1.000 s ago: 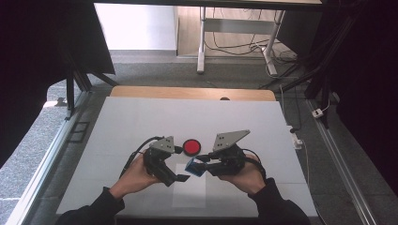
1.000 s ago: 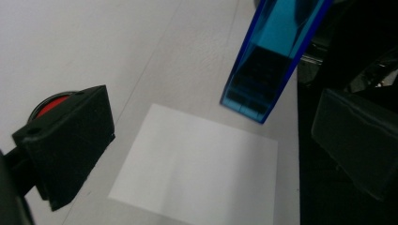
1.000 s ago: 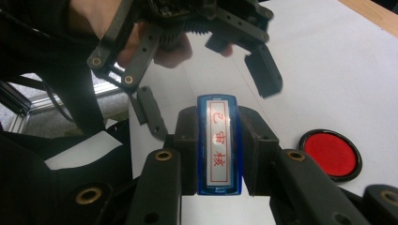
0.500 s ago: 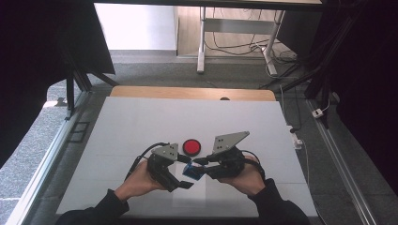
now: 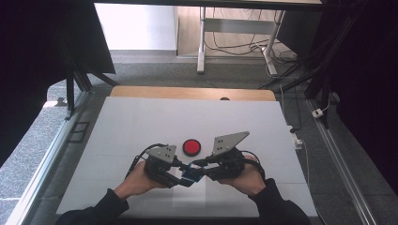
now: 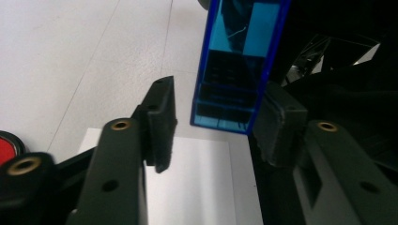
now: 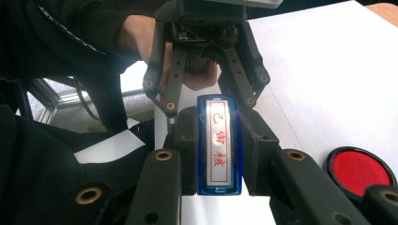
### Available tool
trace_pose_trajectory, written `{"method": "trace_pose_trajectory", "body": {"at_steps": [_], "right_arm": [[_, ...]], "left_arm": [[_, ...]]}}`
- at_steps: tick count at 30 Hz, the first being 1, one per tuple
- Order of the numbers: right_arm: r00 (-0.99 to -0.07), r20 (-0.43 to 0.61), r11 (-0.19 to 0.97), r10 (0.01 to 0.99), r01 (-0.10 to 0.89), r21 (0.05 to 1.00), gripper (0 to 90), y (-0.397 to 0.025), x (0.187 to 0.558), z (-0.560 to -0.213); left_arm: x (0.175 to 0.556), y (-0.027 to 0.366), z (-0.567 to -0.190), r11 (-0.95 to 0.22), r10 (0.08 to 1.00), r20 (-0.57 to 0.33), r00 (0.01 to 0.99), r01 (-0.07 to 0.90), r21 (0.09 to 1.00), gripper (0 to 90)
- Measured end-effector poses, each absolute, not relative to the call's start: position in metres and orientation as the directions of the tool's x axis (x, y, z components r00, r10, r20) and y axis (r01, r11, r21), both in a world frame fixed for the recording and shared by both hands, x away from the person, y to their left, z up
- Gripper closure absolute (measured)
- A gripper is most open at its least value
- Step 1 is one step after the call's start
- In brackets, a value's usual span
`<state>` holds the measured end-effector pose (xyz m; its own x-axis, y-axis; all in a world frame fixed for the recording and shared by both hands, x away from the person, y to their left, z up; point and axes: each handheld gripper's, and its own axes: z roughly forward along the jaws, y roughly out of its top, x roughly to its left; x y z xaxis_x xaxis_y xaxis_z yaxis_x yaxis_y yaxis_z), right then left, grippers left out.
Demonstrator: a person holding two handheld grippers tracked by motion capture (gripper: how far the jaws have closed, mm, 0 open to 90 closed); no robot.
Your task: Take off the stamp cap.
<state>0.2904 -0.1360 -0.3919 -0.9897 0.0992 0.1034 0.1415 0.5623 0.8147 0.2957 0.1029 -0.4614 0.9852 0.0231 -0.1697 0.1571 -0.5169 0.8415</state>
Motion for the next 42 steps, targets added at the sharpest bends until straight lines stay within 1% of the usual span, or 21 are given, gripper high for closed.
{"method": "trace_pose_trajectory", "body": {"at_steps": [3, 9, 13, 26, 30, 36, 38, 40, 42], "right_arm": [[-0.990, 0.107, 0.556, 0.097, 0.143, 0.819, 71.4, -0.1370, 0.2911, -0.3913], [-0.989, 0.113, 0.550, 0.095, 0.146, 0.822, 71.4, -0.1378, 0.2916, -0.3909], [-0.989, 0.113, 0.549, 0.095, 0.146, 0.823, 71.4, -0.1376, 0.2916, -0.3909], [-0.990, 0.127, 0.542, 0.068, 0.144, 0.828, 71.4, -0.1390, 0.2922, -0.3898], [-0.990, 0.124, 0.546, 0.067, 0.140, 0.826, 71.4, -0.1378, 0.2918, -0.3908], [-0.994, 0.073, 0.548, 0.078, 0.104, 0.830, 71.4, -0.1374, 0.2884, -0.3883], [-0.995, 0.063, 0.545, 0.078, 0.095, 0.833, 71.5, -0.1375, 0.2871, -0.3871], [-0.995, 0.075, 0.543, 0.070, 0.101, 0.834, 71.5, -0.1382, 0.2872, -0.3860], [-0.990, 0.129, 0.518, 0.051, 0.137, 0.844, 71.5, -0.1402, 0.2902, -0.3868]], "left_arm": [[0.2958, 0.1041, -0.4611, -0.514, 0.015, -0.172, 0.985, 0.155, 0.843, 55.6], [0.2962, 0.1053, -0.4612, -0.495, 0.010, -0.186, 0.982, 0.167, 0.853, 59.5], [0.2965, 0.1053, -0.4615, -0.492, -0.003, -0.191, 0.982, 0.165, 0.855, 65.2], [0.2960, 0.1072, -0.4620, -0.473, -0.041, -0.183, 0.982, 0.142, 0.869, 68.5], [0.2962, 0.1073, -0.4630, -0.482, -0.028, -0.209, 0.977, 0.170, 0.860, 68.6], [0.2975, 0.1073, -0.4599, -0.487, -0.002, -0.253, 0.968, 0.220, 0.845, 68.8], [0.2959, 0.1073, -0.4585, -0.484, -0.005, -0.238, 0.971, 0.206, 0.850, 68.9], [0.2938, 0.1081, -0.4562, -0.492, -0.023, -0.185, 0.982, 0.150, 0.858, 69.1], [0.2909, 0.1084, -0.4541, -0.491, -0.037, -0.139, 0.990, 0.103, 0.865, 69.2]]}}
